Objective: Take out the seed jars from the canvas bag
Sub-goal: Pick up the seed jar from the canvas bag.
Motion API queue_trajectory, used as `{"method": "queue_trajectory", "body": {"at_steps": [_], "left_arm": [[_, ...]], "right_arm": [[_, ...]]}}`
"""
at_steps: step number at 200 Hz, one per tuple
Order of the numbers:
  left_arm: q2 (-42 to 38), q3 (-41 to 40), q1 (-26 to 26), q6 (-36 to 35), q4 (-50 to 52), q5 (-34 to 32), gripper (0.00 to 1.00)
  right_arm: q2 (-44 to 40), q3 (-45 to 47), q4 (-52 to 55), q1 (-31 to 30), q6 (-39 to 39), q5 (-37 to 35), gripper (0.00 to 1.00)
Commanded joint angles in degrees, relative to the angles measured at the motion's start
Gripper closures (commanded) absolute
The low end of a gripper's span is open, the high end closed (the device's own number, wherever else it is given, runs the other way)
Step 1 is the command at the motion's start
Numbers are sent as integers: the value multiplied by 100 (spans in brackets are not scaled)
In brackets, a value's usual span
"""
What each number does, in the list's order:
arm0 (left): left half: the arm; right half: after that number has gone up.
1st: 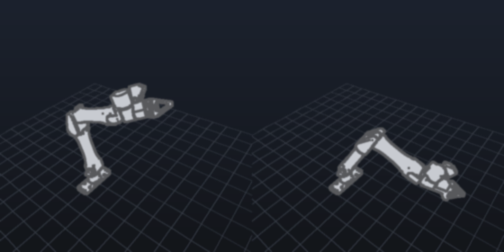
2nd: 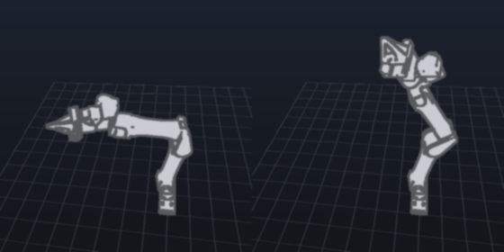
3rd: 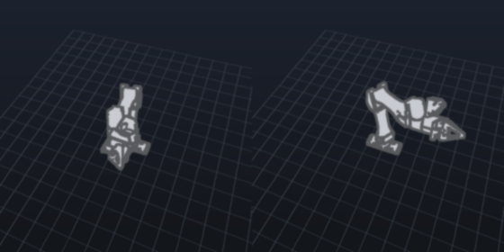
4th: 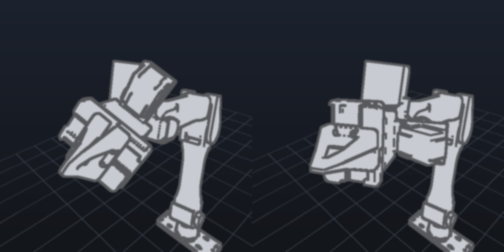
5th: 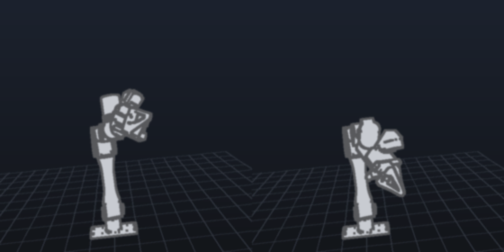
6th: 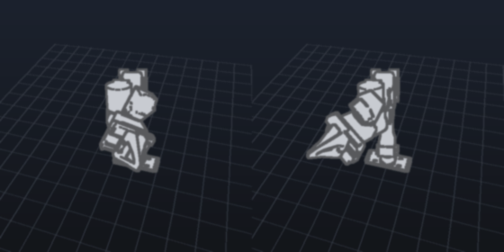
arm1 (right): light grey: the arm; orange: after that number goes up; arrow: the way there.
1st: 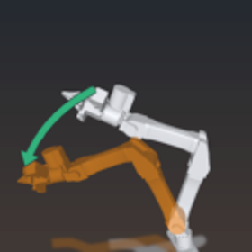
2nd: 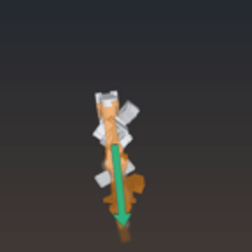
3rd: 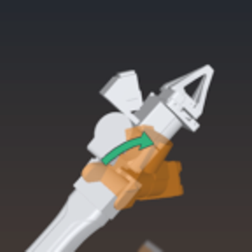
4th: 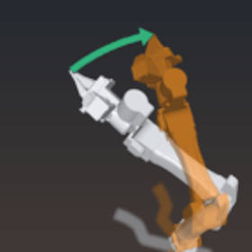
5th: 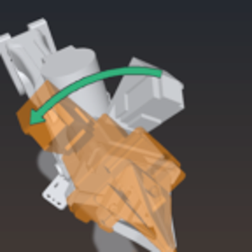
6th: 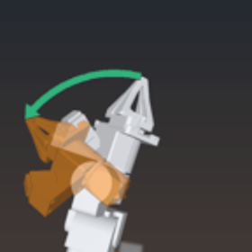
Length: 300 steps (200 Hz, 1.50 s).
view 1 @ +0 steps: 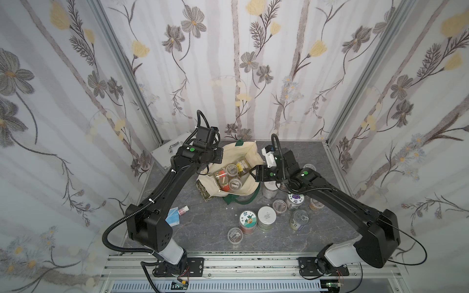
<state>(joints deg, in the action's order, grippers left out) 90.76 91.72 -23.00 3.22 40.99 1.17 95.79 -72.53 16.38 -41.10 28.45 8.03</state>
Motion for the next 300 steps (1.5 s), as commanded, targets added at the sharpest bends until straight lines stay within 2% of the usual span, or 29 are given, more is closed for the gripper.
{"method": "queue_trajectory", "body": {"at_steps": [1, 24, 40, 66, 89, 127, 155, 179, 213, 300], "left_arm": [[-99, -81, -86, -156, -438, -190, 100], [-167, -176, -169, -247, -513, -322, 100], [-205, -222, -196, -287, -556, -395, 100], [-232, -251, -204, -312, -592, -450, 100], [-302, -336, -208, -322, -692, -488, 100], [-529, -532, -208, -322, -937, -421, 100], [-650, -668, -261, -339, -1107, -357, 100], [-707, -750, -310, -353, -1192, -345, 100], [-709, -771, -372, -427, -1193, -413, 100], [-639, -744, -388, -433, -1162, -441, 100]], "right_arm": [[646, -416, -799, -540, 252, -85, 30], [1548, -995, -586, -907, 463, -254, 34], [2032, -1211, -649, -1181, 636, -34, 34], [2562, -1648, -533, -1616, 675, 365, 34], [2609, -1624, -601, -1791, 726, 293, 33], [2043, -1106, -911, -1561, 860, -367, 33], [1522, -645, -1388, -1238, 1048, -614, 26], [1390, -603, -1547, -1050, 1094, -765, 20], [1798, -909, -1275, -926, 1126, -817, 16], [2615, -926, -1003, -917, 1193, -1340, 13]]}}
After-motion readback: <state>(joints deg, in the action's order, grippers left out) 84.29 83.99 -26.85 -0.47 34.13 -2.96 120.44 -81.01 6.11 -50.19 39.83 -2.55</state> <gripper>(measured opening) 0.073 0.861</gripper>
